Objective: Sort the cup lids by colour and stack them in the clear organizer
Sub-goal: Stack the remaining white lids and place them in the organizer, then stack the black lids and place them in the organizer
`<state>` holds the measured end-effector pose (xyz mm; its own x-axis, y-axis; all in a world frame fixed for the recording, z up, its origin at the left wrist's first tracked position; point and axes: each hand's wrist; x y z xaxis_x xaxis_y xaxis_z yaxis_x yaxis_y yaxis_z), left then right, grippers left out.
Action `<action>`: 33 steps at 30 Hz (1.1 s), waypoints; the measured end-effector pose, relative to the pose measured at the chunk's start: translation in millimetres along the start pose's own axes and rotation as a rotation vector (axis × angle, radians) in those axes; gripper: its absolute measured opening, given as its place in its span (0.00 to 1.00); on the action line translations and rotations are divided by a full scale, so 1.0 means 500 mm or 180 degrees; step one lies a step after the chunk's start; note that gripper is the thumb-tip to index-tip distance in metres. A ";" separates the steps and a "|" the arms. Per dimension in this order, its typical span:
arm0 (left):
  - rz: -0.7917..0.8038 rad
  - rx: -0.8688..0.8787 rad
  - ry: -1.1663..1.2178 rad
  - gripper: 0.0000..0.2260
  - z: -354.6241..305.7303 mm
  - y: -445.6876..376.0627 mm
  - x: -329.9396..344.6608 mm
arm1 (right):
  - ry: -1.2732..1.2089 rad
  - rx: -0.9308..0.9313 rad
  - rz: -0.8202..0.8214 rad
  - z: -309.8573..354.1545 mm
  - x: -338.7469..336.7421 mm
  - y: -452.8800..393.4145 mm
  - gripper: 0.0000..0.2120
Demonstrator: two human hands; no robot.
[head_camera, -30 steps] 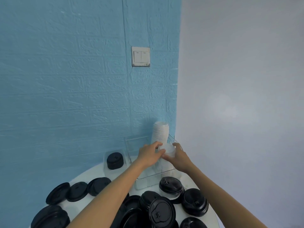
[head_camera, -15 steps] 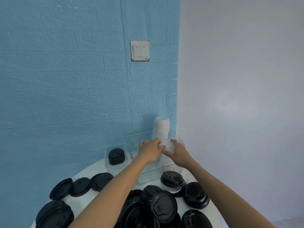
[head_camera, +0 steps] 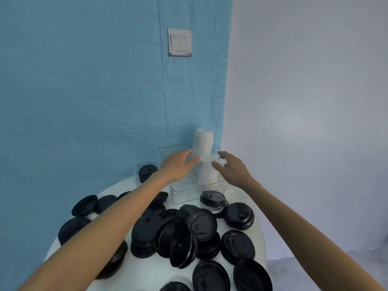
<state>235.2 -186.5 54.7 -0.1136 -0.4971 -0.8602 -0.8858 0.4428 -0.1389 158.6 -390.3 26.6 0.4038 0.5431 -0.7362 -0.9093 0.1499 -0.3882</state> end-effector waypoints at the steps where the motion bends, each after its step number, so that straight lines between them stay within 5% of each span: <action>1: -0.0006 0.0029 -0.0003 0.26 0.002 0.017 -0.015 | -0.0058 -0.0042 0.0001 0.008 -0.008 0.016 0.29; 6: 0.0164 0.0114 0.0249 0.22 0.015 0.137 -0.043 | -0.0247 -0.0122 0.0104 0.020 -0.007 0.109 0.21; 15: 0.0132 0.0013 0.0683 0.19 0.064 0.250 0.020 | 0.0321 -0.0039 0.0793 0.002 0.072 0.170 0.29; 30: -0.0048 -0.0298 0.1000 0.16 0.099 0.276 0.060 | -0.0149 -0.0204 0.0220 0.023 0.078 0.164 0.15; 33: -0.0094 -0.0351 0.1105 0.23 0.102 0.273 0.054 | -0.0383 -0.0457 0.0050 0.071 0.064 0.163 0.14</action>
<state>134.3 -101.2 -12.4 -0.2164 -0.7405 -0.6362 -0.9320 0.3507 -0.0912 93.9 -331.4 -9.2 0.3670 0.6407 -0.6745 -0.8882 0.0259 -0.4586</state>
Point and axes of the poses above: each hand's wrist, its own y-axis away from the middle knuckle, its own x-axis out of the palm, z = x × y, and after that the axes turned 10 degrees about -x, right-handed
